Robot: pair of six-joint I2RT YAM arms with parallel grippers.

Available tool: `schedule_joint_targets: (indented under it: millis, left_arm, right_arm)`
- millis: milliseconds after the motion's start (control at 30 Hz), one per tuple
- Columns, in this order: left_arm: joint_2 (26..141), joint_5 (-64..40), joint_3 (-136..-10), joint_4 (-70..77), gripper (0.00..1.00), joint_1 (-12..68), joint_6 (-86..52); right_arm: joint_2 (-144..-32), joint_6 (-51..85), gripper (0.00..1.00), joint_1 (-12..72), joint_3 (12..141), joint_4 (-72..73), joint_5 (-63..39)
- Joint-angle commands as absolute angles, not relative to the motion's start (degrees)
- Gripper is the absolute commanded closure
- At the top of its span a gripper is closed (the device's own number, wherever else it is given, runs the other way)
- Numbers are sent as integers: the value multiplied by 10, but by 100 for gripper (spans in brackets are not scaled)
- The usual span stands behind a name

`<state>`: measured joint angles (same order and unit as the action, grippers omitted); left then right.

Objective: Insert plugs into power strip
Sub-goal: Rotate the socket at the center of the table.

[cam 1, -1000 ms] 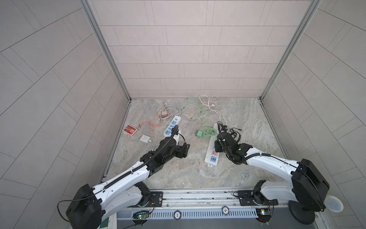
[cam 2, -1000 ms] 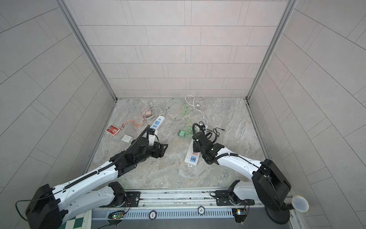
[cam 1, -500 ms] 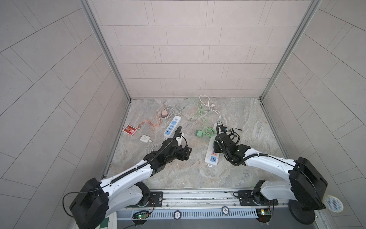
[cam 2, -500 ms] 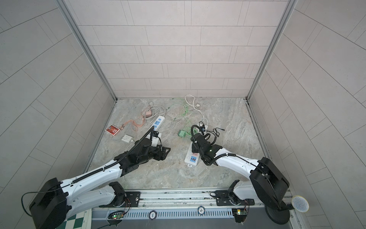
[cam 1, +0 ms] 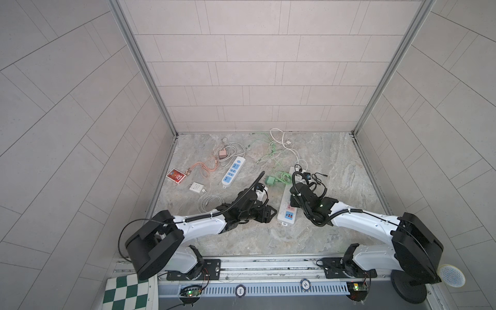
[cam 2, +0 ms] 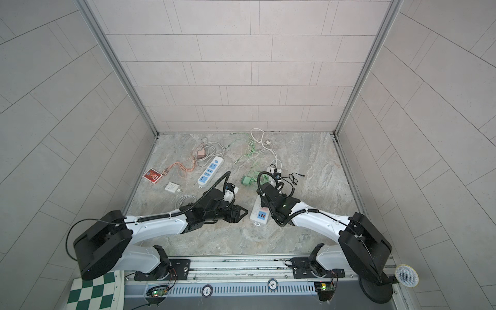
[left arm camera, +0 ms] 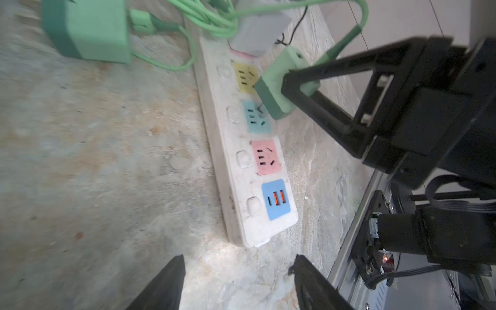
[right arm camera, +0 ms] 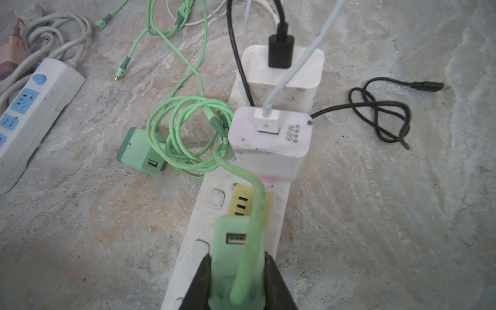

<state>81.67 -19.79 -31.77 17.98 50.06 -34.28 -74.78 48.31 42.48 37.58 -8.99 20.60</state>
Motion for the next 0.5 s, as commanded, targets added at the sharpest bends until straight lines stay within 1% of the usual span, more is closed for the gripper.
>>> schedule_joint_targets:
  millis: [0, 200, 467]
  left_arm:
    - [852, -211, -343, 238, 32, 522, -365]
    - [901, -213, -375, 236, 33, 547, -364]
    - [933, -186, -425, 150, 33, 554, -371]
  right_arm:
    - [-753, 502, 100, 425, 366, -149, 229]
    - [-746, 497, 100, 426, 370, -153, 216]
    - [-655, 453, 100, 425, 363, -164, 221]
